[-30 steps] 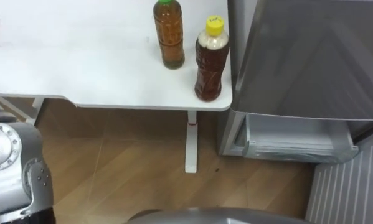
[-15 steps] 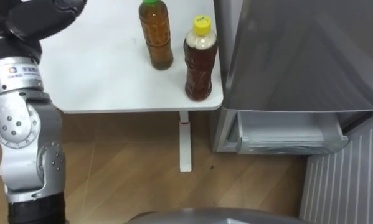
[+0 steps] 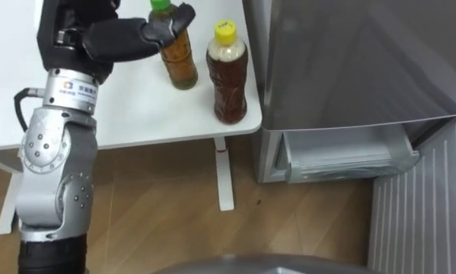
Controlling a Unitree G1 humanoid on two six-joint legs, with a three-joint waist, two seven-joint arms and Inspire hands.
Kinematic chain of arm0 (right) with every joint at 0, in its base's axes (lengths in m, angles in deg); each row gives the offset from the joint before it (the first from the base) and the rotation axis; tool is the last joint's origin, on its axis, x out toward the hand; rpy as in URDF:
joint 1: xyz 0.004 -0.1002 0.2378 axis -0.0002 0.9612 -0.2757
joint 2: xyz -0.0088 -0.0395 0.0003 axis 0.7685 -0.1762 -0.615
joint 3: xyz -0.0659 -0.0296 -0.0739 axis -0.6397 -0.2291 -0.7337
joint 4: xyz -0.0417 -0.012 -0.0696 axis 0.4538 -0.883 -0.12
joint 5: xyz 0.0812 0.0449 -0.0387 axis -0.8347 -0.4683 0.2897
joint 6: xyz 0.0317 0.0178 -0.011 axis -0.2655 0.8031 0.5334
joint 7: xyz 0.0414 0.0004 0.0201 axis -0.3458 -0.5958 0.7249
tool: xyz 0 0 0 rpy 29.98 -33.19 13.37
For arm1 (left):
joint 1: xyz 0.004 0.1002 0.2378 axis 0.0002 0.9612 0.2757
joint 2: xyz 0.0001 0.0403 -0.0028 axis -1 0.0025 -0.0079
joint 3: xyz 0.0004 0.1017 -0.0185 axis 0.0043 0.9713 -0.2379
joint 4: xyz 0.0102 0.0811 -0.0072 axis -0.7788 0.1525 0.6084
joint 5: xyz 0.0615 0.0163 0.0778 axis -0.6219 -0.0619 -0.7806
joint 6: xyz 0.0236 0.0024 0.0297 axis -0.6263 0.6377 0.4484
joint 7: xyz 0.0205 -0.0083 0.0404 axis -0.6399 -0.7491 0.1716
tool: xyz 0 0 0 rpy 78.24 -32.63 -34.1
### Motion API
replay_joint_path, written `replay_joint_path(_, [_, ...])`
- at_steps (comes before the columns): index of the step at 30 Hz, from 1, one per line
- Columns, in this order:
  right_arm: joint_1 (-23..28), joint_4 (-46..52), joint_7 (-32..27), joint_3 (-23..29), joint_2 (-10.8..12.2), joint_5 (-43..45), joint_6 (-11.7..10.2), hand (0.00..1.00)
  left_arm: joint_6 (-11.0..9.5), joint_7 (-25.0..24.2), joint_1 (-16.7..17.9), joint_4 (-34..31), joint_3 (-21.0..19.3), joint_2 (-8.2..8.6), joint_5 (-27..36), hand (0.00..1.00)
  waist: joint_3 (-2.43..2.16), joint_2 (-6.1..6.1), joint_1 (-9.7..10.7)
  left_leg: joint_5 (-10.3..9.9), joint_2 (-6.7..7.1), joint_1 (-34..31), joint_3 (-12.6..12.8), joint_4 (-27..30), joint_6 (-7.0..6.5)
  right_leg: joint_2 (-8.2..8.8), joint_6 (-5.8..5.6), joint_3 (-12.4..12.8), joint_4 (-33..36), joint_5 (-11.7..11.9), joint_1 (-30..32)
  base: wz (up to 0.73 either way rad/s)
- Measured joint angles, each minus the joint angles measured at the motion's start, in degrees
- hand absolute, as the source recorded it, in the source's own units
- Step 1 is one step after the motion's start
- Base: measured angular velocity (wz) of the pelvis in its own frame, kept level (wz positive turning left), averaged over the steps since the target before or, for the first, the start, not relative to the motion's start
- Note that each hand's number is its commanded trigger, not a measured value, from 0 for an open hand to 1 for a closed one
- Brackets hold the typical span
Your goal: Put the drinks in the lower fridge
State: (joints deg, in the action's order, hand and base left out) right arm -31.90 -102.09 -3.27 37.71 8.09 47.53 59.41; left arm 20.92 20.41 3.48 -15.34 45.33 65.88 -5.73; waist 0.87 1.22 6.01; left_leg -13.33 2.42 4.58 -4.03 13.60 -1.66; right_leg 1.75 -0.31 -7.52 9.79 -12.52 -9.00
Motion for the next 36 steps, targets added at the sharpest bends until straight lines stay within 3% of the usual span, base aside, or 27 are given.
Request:
replay_joint_path(3, [-0.03, 0.00, -0.63, 0.03, 0.00, 0.00, 0.53, 0.00, 0.97, -1.52, -0.01, -0.01, 0.72, -0.06, -0.02, 0.00, -0.21, 0.07, 0.10, 0.00, 0.00, -0.09, 0.17, 0.00, 0.00, -0.06, 0.01, 0.50, -0.03, -0.01, -0.01, -0.04])
replay_joint_path(9, [-0.28, 0.20, -1.04, 0.88, -0.02, 0.35, 0.45, 0.00, 1.04, -4.75, -0.01, -0.01, 1.16, -0.07, 0.00, 0.00, -0.45, -0.15, 0.18, 0.02, 0.00, -0.07, 0.18, 0.06, -0.02, -0.11, 0.14, 0.85, -0.05, -0.11, -0.01, 0.00])
replay_joint_path(24, [-1.43, 0.80, -1.87, -0.64, -0.02, 0.34, -0.25, 0.00, 1.03, -9.06, 0.00, -0.04, 5.55, -0.37, -0.03, 0.00, -0.52, -0.37, 0.15, 0.02, 0.02, -0.41, 0.18, 0.09, -0.03, -0.07, 0.14, 0.78, -0.14, -0.15, 0.04, 0.00])
replay_joint_path(36, [-0.94, 0.44, -3.31, -1.19, 0.00, 0.32, -0.32, 0.00, 1.02, -9.93, -0.04, -0.05, 6.25, -0.39, -0.04, 0.00, -0.76, 0.07, 0.45, 0.06, 0.05, -1.11, 0.20, 0.25, -0.06, 0.03, 0.15, 0.49, 0.08, -0.15, 0.69, 0.01])
